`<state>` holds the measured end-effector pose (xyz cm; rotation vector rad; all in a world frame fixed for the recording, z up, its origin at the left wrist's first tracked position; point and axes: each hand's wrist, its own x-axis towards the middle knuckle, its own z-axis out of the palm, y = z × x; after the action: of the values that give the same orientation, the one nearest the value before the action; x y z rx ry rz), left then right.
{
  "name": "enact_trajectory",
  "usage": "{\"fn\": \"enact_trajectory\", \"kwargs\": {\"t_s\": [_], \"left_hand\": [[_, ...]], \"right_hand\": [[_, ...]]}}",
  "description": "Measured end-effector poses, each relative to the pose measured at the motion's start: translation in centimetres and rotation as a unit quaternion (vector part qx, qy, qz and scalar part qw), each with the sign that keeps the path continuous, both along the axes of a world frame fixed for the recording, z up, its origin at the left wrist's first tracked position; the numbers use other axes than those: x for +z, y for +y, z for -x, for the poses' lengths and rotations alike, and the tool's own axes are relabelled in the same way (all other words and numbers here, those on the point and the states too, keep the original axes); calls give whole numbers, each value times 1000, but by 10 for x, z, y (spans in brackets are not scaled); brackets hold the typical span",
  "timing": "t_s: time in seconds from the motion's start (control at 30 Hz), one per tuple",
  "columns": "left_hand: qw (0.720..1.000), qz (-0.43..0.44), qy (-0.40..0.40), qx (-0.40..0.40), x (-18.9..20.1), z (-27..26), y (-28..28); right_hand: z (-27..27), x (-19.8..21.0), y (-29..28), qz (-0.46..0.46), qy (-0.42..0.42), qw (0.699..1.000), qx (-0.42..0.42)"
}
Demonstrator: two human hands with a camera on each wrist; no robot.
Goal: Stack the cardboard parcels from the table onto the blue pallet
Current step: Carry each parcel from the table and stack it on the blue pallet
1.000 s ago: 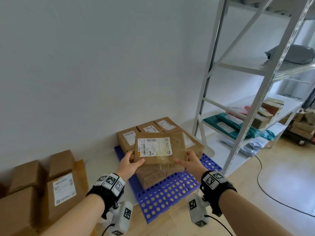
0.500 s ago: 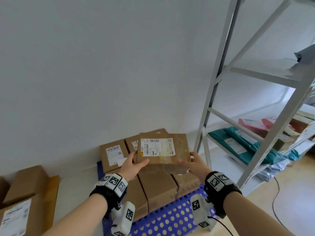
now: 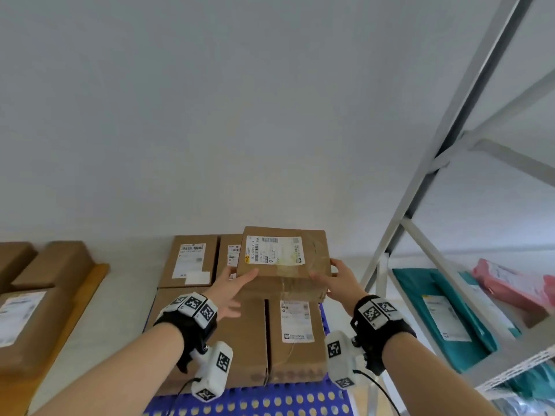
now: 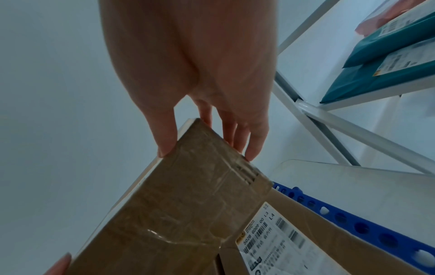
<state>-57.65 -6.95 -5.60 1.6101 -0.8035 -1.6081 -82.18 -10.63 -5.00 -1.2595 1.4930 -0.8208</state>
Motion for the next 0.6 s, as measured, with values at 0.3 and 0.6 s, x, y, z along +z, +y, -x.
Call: {"fn": "enact_trajectory", "kwargs": {"t_s": [0.3, 0.6], "left_hand": [[995, 29, 77, 61, -7, -3, -44], [988, -1, 113, 104, -12, -32, -83]], "right_hand": [[-6, -2, -38, -29, 10, 999, 12], [-35, -4, -57, -94, 34, 994, 45]]}}
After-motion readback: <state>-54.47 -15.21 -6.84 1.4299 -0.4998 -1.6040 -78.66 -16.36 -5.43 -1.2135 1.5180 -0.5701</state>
